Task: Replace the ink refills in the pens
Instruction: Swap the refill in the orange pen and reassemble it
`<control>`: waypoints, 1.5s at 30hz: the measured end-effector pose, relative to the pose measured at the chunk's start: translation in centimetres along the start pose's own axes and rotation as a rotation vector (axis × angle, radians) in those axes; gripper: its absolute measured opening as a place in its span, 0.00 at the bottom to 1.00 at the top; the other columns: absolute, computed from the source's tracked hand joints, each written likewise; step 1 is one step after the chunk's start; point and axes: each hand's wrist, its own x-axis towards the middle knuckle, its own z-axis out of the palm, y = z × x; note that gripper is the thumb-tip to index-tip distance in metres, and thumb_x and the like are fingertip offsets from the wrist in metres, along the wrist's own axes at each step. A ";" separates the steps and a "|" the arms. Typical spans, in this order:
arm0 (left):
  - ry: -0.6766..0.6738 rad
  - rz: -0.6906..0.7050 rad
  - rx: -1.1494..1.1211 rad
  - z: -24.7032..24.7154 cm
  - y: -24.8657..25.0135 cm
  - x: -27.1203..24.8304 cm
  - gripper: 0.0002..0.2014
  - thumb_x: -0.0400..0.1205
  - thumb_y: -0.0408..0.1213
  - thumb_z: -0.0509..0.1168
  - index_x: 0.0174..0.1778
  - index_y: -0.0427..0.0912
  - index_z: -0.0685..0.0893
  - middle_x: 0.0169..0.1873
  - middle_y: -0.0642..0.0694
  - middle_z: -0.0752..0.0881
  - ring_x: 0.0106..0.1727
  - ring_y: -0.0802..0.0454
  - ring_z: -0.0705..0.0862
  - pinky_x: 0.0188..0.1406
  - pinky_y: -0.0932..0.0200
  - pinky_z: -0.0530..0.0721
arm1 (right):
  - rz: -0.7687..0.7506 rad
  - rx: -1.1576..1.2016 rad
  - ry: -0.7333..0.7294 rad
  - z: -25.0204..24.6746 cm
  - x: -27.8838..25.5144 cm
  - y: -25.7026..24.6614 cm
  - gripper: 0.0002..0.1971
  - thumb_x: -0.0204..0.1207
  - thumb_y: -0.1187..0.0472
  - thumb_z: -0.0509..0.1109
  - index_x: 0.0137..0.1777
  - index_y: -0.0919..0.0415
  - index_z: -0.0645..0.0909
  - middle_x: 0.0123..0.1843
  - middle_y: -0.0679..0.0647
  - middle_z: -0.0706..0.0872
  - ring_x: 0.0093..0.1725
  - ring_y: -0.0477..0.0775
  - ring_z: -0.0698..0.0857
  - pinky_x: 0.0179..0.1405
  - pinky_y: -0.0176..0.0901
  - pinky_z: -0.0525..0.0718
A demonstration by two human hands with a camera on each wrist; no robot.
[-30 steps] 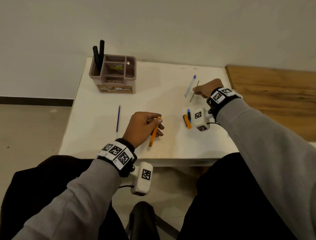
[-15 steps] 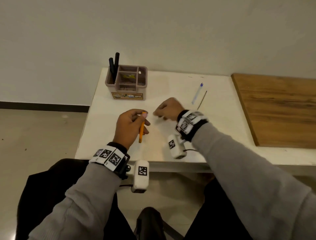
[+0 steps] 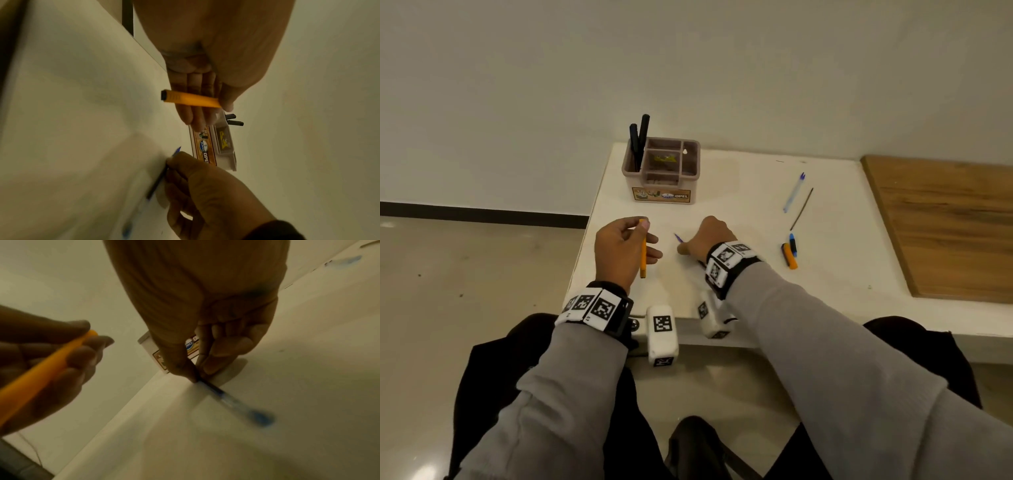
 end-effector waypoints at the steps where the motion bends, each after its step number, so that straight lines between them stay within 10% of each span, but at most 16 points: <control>1: -0.032 -0.004 -0.005 0.4 0.1 -0.1 0.10 0.84 0.37 0.64 0.56 0.37 0.84 0.35 0.39 0.89 0.25 0.47 0.88 0.28 0.55 0.90 | 0.013 -0.001 0.008 -0.6 -0.2 0.9 0.31 0.67 0.46 0.81 0.64 0.65 0.77 0.61 0.60 0.84 0.60 0.64 0.85 0.52 0.49 0.82; 7: -0.314 -0.048 -0.010 4.2 0.3 -1.2 0.10 0.81 0.31 0.66 0.56 0.31 0.84 0.39 0.35 0.90 0.32 0.42 0.91 0.34 0.53 0.91 | -0.048 0.749 0.249 -5.5 -2.4 5.2 0.12 0.72 0.61 0.77 0.39 0.73 0.86 0.34 0.65 0.87 0.27 0.55 0.85 0.35 0.50 0.88; 17: -0.502 0.003 0.011 8.2 0.0 -3.2 0.08 0.80 0.27 0.67 0.54 0.34 0.86 0.43 0.35 0.91 0.41 0.41 0.92 0.46 0.54 0.91 | -0.208 1.302 0.393 -7.5 -5.5 7.7 0.06 0.77 0.74 0.67 0.39 0.69 0.81 0.32 0.58 0.86 0.36 0.57 0.90 0.41 0.44 0.90; 28: -0.495 -0.015 0.005 8.5 -0.4 -3.3 0.09 0.80 0.27 0.67 0.55 0.36 0.87 0.44 0.39 0.92 0.42 0.42 0.92 0.47 0.52 0.91 | -0.245 1.174 0.313 -7.2 -4.8 9.2 0.05 0.76 0.73 0.68 0.40 0.69 0.82 0.35 0.64 0.87 0.37 0.61 0.90 0.43 0.50 0.91; 35: -0.481 0.020 -0.013 8.6 -0.1 -3.6 0.10 0.80 0.27 0.67 0.56 0.37 0.86 0.45 0.39 0.92 0.42 0.42 0.92 0.48 0.48 0.91 | -0.344 0.664 0.070 -5.9 -4.9 10.0 0.03 0.76 0.63 0.75 0.41 0.58 0.87 0.38 0.51 0.89 0.36 0.40 0.86 0.38 0.31 0.82; 41: -0.452 -0.001 -0.049 8.6 0.1 -3.5 0.13 0.79 0.29 0.68 0.60 0.37 0.84 0.46 0.40 0.92 0.43 0.41 0.92 0.51 0.46 0.90 | -0.176 0.789 0.311 -7.8 -3.6 12.3 0.03 0.79 0.65 0.71 0.48 0.60 0.86 0.43 0.57 0.90 0.32 0.50 0.88 0.31 0.36 0.82; 45: -0.433 -0.028 -0.087 8.6 0.1 -3.4 0.19 0.75 0.26 0.72 0.62 0.38 0.83 0.43 0.37 0.92 0.44 0.40 0.92 0.50 0.47 0.90 | -0.033 0.586 0.445 -7.9 -1.8 15.6 0.03 0.76 0.67 0.74 0.47 0.65 0.87 0.40 0.62 0.89 0.34 0.57 0.87 0.43 0.54 0.91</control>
